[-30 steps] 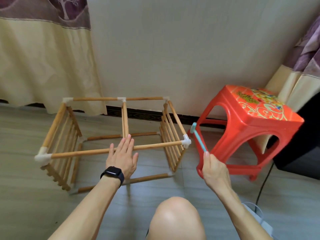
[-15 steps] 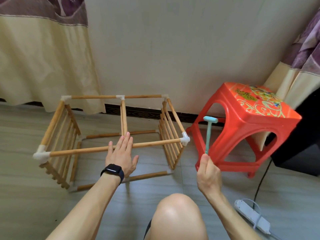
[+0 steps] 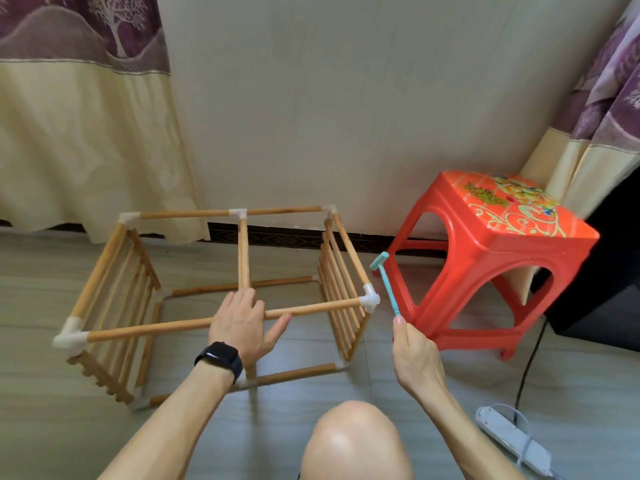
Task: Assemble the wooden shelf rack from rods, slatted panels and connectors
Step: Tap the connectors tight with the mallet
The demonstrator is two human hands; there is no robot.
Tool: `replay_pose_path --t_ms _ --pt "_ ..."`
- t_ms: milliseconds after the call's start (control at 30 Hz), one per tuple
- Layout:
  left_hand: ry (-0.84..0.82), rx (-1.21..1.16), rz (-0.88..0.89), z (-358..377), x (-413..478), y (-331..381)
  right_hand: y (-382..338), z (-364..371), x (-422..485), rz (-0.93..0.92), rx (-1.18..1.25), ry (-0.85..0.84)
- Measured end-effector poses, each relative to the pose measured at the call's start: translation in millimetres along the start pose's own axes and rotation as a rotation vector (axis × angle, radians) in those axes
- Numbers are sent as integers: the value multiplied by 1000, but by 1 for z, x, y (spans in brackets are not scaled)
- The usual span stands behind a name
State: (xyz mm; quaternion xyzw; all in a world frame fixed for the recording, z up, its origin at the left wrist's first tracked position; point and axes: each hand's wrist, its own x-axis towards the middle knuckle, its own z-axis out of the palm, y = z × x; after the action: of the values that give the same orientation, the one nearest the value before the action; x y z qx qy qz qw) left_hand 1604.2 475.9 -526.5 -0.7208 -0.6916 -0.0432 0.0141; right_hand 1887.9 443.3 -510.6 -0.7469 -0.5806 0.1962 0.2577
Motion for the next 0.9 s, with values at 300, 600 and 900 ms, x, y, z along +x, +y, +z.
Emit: replay_pose_path --t_ms 300,600,900 --pt "29 -48 -5 -15 17 -4 -4 -5 19 6 -79 -64" --pt "-203 -117 -124 20 33 -18 -40 17 83 -21 -222 -166" --pt "-155 -169 -165 24 34 -17 -97 6 149 -143 24 120"
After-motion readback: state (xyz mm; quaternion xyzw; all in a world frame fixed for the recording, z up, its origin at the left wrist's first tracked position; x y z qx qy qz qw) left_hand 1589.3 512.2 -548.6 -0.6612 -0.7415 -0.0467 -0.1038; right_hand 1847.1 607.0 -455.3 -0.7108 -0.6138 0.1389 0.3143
